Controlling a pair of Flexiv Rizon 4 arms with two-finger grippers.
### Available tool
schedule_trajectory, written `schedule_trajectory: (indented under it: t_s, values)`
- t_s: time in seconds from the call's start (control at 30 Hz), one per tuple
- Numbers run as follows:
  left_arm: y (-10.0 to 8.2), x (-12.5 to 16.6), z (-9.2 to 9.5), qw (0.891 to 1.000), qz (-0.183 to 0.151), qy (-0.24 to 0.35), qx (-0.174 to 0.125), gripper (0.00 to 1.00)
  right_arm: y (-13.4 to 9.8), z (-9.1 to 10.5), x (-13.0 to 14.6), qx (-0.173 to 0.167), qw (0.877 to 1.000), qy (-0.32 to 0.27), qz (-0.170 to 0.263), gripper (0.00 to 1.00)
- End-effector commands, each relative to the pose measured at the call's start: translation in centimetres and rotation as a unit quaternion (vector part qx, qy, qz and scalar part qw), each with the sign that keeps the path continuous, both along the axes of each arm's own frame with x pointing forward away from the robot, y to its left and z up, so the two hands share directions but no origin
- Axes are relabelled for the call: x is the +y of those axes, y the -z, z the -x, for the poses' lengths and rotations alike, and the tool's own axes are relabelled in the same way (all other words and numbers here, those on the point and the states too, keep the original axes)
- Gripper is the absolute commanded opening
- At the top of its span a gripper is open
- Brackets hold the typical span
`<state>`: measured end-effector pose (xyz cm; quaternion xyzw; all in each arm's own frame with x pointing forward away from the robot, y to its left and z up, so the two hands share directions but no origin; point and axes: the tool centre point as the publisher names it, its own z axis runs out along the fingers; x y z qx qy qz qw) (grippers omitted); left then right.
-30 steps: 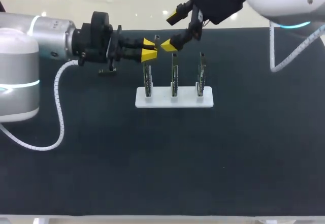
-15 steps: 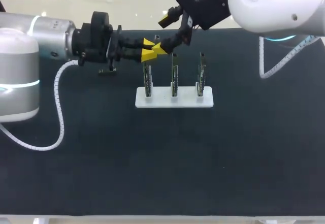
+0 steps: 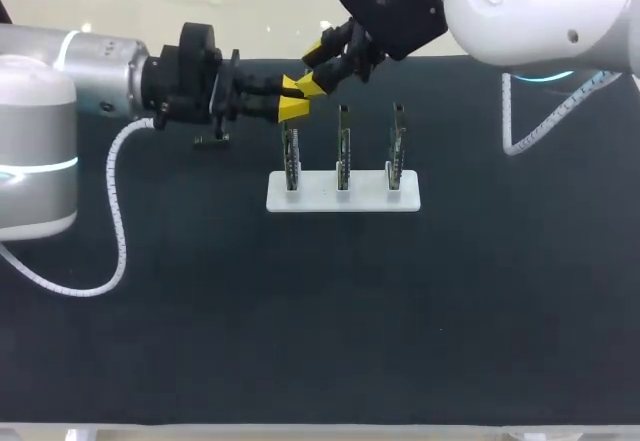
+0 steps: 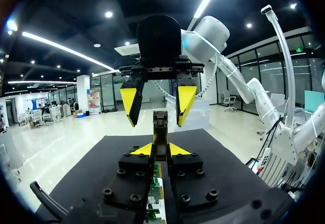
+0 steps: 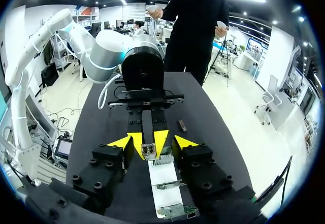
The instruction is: Pick up the optical module with the left hand, and insert it into the network port with the right hand.
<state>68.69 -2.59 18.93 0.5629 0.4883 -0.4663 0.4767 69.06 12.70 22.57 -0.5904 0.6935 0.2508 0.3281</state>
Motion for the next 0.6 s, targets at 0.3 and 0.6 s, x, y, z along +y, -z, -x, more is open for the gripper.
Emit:
schedule_trajectory:
  t_s: [0.3, 0.6]
  values:
    - [0.08, 0.01, 0.06, 1.0, 0.001, -0.001, -0.002, 0.0, -0.1, -0.2, 0.55, 0.003, 1.0, 0.001, 0.003, 0.33]
    - [0.08, 0.01, 0.06, 1.0, 0.001, -0.001, -0.002, 0.15, -0.14, -0.3, 0.65, 0.003, 1.0, -0.001, 0.006, 0.0]
